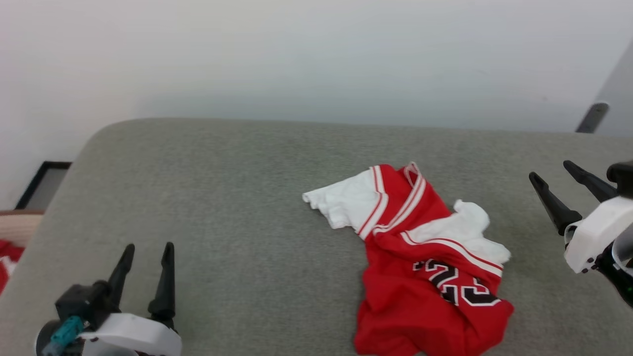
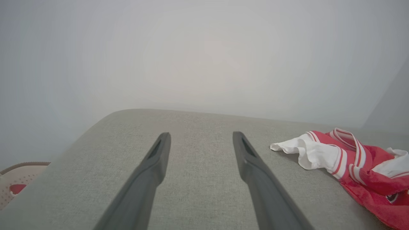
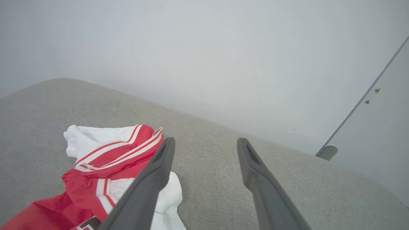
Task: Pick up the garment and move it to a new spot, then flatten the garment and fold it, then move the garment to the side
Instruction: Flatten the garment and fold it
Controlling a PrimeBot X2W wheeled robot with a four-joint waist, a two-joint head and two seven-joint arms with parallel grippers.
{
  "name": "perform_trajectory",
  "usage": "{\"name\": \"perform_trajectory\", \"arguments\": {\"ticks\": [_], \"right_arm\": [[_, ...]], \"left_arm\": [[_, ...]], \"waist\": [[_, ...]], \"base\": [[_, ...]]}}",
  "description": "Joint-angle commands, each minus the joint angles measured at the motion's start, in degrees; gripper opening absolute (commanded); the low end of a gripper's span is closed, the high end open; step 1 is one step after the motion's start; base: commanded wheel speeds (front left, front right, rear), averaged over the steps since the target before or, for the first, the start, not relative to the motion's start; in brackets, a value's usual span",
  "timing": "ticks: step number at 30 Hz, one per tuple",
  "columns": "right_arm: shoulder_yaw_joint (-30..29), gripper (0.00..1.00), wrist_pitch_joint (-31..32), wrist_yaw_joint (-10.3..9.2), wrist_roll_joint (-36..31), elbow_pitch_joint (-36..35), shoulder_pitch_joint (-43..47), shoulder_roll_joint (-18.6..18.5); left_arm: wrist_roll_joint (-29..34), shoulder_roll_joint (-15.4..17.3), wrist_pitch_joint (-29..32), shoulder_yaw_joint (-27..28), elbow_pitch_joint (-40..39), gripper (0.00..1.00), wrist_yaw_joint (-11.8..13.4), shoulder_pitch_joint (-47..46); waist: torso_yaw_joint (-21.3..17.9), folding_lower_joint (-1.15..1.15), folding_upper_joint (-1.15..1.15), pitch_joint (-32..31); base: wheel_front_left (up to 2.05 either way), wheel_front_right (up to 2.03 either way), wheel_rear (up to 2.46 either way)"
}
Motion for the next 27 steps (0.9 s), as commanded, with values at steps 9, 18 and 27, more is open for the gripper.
{"name": "perform_trajectory", "arguments": {"ticks": [9, 18, 27], "right_arm": [[-12.2, 1.0, -9.0, -0.06, -9.9, -7.4, 8.7, 4.5], [-25.0, 1.0, -9.5, -0.06, -19.0, -17.5, 17.0, 12.5], [-28.5, 1.0, -6.8, -0.06, -22.1, -24.3, 18.7, 17.2]], "left_arm": [[-1.4, 3.1, 6.6, -2.0, -4.4, 1.0, -1.1, -4.2], [-6.3, 9.6, 19.1, -9.8, -4.8, 1.0, -2.4, -17.8], [-21.4, 15.3, 35.9, -20.4, 3.0, 1.0, -2.5, -34.6]], "waist": [[-7.2, 0.0, 0.0, 3.3], [-11.4, 0.0, 0.0, 9.0], [-15.2, 0.0, 0.0, 15.1]], "base": [[0.0, 0.0, 0.0], [0.0, 0.0, 0.0], [0.0, 0.0, 0.0]]}}
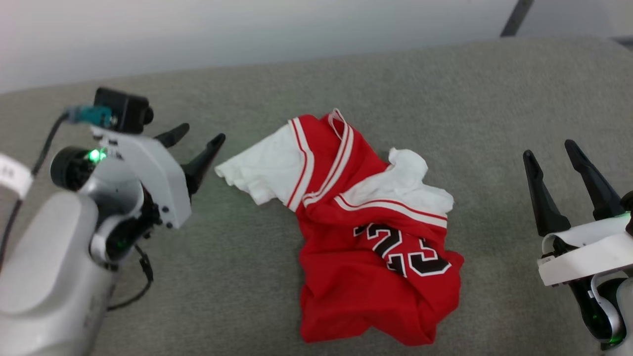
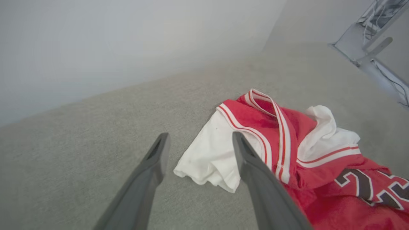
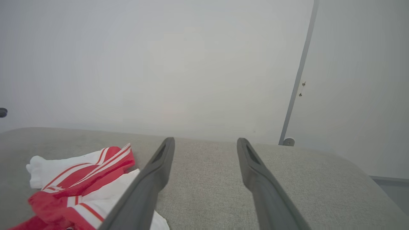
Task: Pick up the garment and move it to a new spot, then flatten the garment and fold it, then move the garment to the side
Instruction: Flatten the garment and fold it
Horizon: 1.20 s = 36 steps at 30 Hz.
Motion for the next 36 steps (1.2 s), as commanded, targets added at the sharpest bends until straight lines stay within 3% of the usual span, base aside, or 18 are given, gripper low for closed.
{"name": "perform_trajectory", "arguments": {"ticks": [1, 11, 19, 20, 21, 22, 23, 29, 36], "right_arm": [[-0.3, 1.0, 0.4, -0.06, -0.5, -0.5, 0.6, 0.5], [-1.1, 1.0, 0.0, -0.06, -1.0, -2.3, -0.7, 1.9], [-1.9, 1.0, -0.1, -0.06, -1.4, -2.0, -1.4, 1.8], [-2.0, 1.0, 0.0, -0.06, -1.3, -2.0, -1.4, 1.8], [-2.0, 1.0, 0.0, -0.06, -1.4, -2.0, -1.5, 1.7], [-2.1, 1.0, 0.2, -0.06, -1.5, -2.0, -1.6, 1.7], [-2.2, 1.0, 0.3, -0.06, -1.5, -2.0, -1.6, 1.8], [-2.9, 1.0, 1.2, -0.06, -2.2, -2.1, -1.8, 1.9], [-3.0, 1.0, 2.2, -0.06, -1.6, -2.5, -1.2, 2.0]], "left_arm": [[-1.5, 0.4, 1.9, -0.7, 1.6, 1.0, -0.1, -1.9], [-3.5, 1.8, 13.6, -6.2, 18.0, 1.0, 0.6, -10.3], [-5.3, -1.1, 16.7, -6.9, 27.4, 1.0, 1.0, -11.7], [-5.8, -1.5, 17.5, -7.1, 28.2, 0.83, 1.0, -11.6], [-6.2, -2.0, 18.1, -7.3, 28.9, 0.44, 1.0, -11.5], [-6.6, -2.5, 19.0, -7.5, 29.4, 0.33, 0.8, -11.5], [-7.1, -2.9, 20.1, -7.7, 29.9, 0.0, 0.7, -11.5], [-8.9, -4.3, 23.5, -8.3, 30.4, 0.0, 0.4, -11.5], [-8.3, -2.8, 22.1, -8.0, 29.1, 0.0, 0.7, -12.0]], "waist": [[-3.1, 0.0, 0.0, 3.7], [-5.7, 0.0, 0.0, 8.9], [-5.8, 0.0, 0.0, 10.0], [-5.8, 0.0, 0.0, 10.0], [-5.7, 0.0, 0.0, 10.0], [-5.6, 0.0, 0.0, 10.0], [-5.4, 0.0, 0.0, 10.0], [-4.6, 0.0, 0.0, 9.5], [-3.4, 0.0, 0.0, 8.7]], "base": [[0.0, 0.0, 0.0], [0.0, 0.0, 0.0], [0.0, 0.0, 0.0], [0.0, 0.0, 0.0], [0.0, 0.0, 0.0], [0.0, 0.0, 0.0], [0.0, 0.0, 0.0], [0.0, 0.0, 0.0], [0.0, 0.0, 0.0]]}}
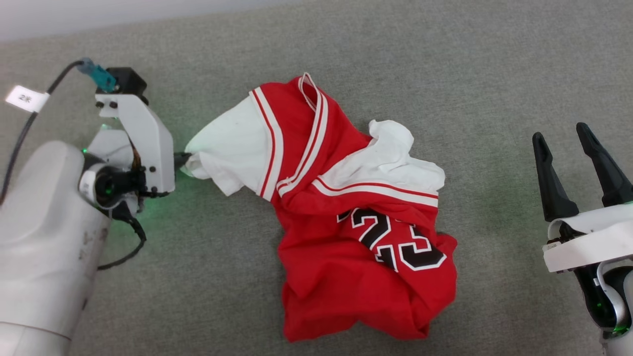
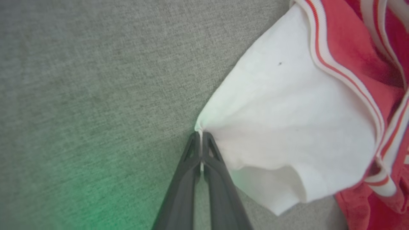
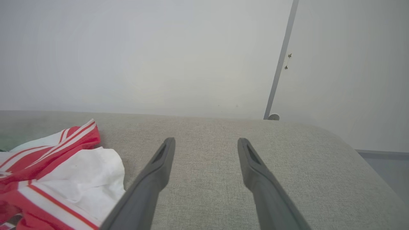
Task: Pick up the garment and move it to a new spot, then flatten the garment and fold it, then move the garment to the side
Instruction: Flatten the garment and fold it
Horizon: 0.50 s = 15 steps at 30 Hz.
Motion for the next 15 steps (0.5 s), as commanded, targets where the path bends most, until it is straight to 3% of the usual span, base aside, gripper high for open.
{"name": "perform_trajectory", "arguments": {"ticks": [1, 15], "right_arm": [[0.3, 1.0, 0.7, -0.06, 0.7, -0.3, 0.3, -0.1], [4.1, 1.0, 9.6, -0.06, 3.3, -1.4, -1.7, -3.3]], "left_arm": [[0.3, -0.6, 0.9, -1.3, 1.1, 0.0, 0.0, 3.9], [0.4, -0.4, -1.5, -1.3, -0.5, 0.0, 0.8, 5.0]], "waist": [[0.7, 0.0, 0.0, -0.4], [4.4, 0.0, 0.0, -2.1]], "base": [[0.0, 0.0, 0.0], [0.0, 0.0, 0.0]]}}
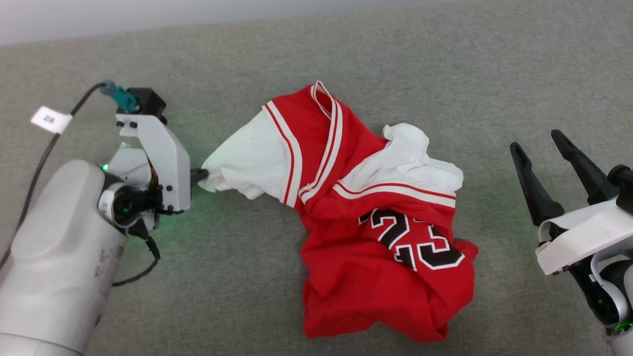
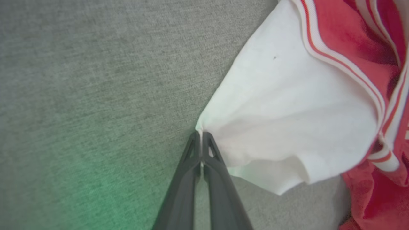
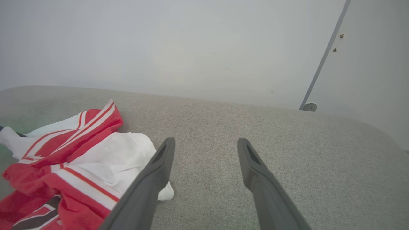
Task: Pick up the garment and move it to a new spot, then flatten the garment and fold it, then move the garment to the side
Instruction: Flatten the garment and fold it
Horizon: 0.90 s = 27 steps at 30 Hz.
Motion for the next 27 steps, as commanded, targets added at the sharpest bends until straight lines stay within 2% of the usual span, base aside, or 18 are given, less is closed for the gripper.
{"name": "perform_trajectory", "arguments": {"ticks": [1, 10, 18, 19, 20, 21, 27], "right_arm": [[0.1, 1.0, 0.2, -0.06, 0.2, -0.2, -0.6, -0.3], [0.6, 1.0, 2.0, -0.06, 1.3, -0.6, -0.2, -1.9], [1.8, 1.0, 4.7, -0.06, 2.1, -1.6, -0.7, -3.2], [2.0, 1.0, 5.0, -0.06, 2.2, -1.6, -0.9, -3.3], [2.1, 1.0, 5.4, -0.06, 2.3, -1.7, -1.1, -3.4], [2.3, 1.0, 5.7, -0.06, 2.4, -1.8, -1.3, -3.6], [3.4, 1.0, 10.3, -0.06, 4.0, -1.3, -2.5, -4.8]], "left_arm": [[0.3, 0.3, 0.3, -0.4, 1.0, 0.0, 0.8, 2.1], [0.3, 1.5, -1.6, 0.0, 0.6, 0.0, 1.1, 3.9], [-0.3, 0.4, -3.6, -0.2, 0.0, 0.0, 0.7, 4.6], [0.3, 0.4, -4.2, -0.4, -0.3, 0.32, 0.6, 4.5], [0.7, 0.4, -5.0, -0.5, -0.5, 0.94, 0.5, 4.3], [0.5, 0.3, -5.6, -0.4, -0.6, 1.0, 0.5, 4.3], [2.0, 0.5, -10.9, -0.6, -3.0, 1.0, -0.2, 3.5]], "waist": [[0.7, 0.0, 0.0, -0.4], [2.6, 0.0, 0.0, -1.3], [4.2, 0.0, 0.0, -1.4], [4.5, 0.0, 0.0, -1.4], [4.8, 0.0, 0.0, -1.4], [5.1, 0.0, 0.0, -1.4], [7.1, 0.0, 0.0, -1.5]], "base": [[0.0, 0.0, 0.0], [0.0, 0.0, 0.0], [0.0, 0.0, 0.0], [0.0, 0.0, 0.0], [0.0, 0.0, 0.0], [0.0, 0.0, 0.0], [0.0, 0.0, 0.0]]}}
